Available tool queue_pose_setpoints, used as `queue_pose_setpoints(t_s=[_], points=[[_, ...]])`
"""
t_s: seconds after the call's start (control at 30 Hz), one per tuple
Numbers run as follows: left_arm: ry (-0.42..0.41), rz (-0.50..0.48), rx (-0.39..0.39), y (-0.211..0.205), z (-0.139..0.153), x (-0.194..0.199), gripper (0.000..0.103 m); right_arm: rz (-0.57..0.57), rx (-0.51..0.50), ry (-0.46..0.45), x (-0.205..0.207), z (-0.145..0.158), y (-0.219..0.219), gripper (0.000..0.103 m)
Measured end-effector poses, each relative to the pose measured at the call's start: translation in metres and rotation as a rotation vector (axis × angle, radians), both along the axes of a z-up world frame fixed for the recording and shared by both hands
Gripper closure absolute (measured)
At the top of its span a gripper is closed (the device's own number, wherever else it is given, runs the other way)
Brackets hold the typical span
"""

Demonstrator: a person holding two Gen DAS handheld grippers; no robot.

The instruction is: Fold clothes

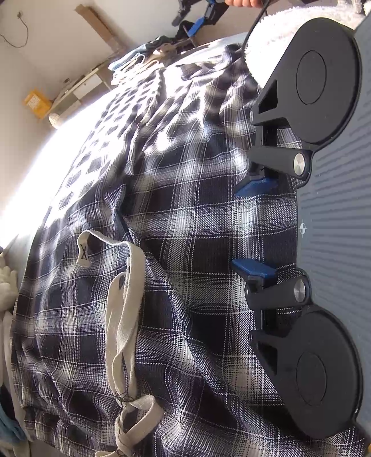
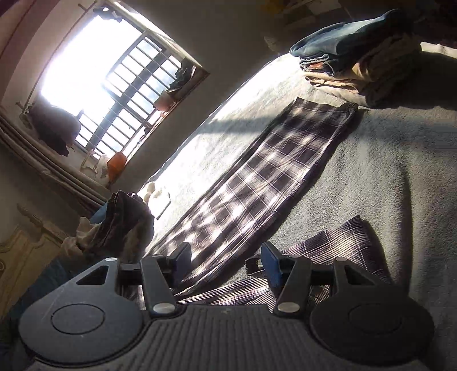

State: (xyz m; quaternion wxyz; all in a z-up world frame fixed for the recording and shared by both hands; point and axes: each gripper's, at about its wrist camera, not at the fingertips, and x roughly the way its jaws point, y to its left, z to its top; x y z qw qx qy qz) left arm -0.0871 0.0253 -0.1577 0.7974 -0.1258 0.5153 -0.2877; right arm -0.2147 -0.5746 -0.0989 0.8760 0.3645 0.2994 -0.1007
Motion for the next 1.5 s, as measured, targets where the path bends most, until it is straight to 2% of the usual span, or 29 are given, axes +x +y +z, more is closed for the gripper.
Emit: queue_pose_setpoints(t_s=[0.1,0.13,0.17,0.27,0.37,0.5,0.57,0.63,0.7,0.77,0.8,1.0,1.1,1.23,1.3,1.33,1.4,1.5], points=[[0.005,0.000,-0.004,0.001,0.000,0.001,0.054,-0.062,-0.169,0.209,-0.017,-0.018,-0.008,0.046],[0.005,-0.001,-0.003,0.000,0.000,0.001,0.054,-0.074,-0.185,0.252,-0.023,-0.024,-0.010,0.048],[0.005,-0.001,-0.002,0.000,0.000,0.001,0.054,-0.060,-0.153,0.248,-0.031,-0.029,-0.009,0.054],[0.004,0.002,0.001,0.000,0.001,0.000,0.054,0.034,-0.024,0.175,-0.052,-0.039,0.002,0.060],[0.004,0.004,0.007,-0.001,0.001,0.000,0.054,0.248,0.075,0.086,-0.064,-0.038,0.031,0.059],[0.004,0.003,0.016,-0.002,0.002,0.000,0.054,0.408,0.045,0.118,-0.071,-0.030,0.060,0.057],[0.003,0.003,0.017,-0.003,0.003,0.000,0.054,0.427,0.037,0.133,-0.076,-0.024,0.062,0.057],[0.002,0.005,0.014,-0.002,0.002,-0.001,0.054,0.402,0.063,0.119,-0.083,-0.018,0.053,0.057],[0.001,0.006,0.011,-0.002,0.002,-0.001,0.054,0.383,0.147,0.086,-0.091,-0.016,0.040,0.052],[0.002,0.007,0.006,-0.001,0.002,-0.001,0.054,0.358,0.226,0.062,-0.099,-0.017,0.028,0.040],[0.003,0.008,0.004,0.000,0.002,-0.001,0.054,0.337,0.250,0.061,-0.101,-0.020,0.022,0.038],[0.003,0.004,-0.006,0.003,0.001,-0.001,0.054,0.007,0.359,0.120,-0.118,-0.051,-0.010,0.040],[0.003,0.005,-0.010,0.004,0.001,-0.002,0.054,-0.071,0.417,0.121,-0.116,-0.067,-0.013,0.043],[0.002,0.008,-0.015,0.005,0.000,-0.003,0.054,-0.113,0.411,0.138,-0.102,-0.079,-0.011,0.056],[0.001,0.008,-0.014,0.005,0.000,-0.003,0.054,-0.129,0.388,0.153,-0.093,-0.082,-0.010,0.068],[0.000,0.008,-0.014,0.005,0.000,-0.003,0.054,-0.140,0.374,0.155,-0.089,-0.083,-0.010,0.080],[0.000,0.008,-0.011,0.005,0.000,-0.003,0.054,-0.152,0.299,0.134,-0.085,-0.071,-0.009,0.092],[0.001,0.008,-0.006,0.005,0.001,-0.004,0.054,-0.173,0.162,0.076,-0.084,-0.042,-0.014,0.097]])
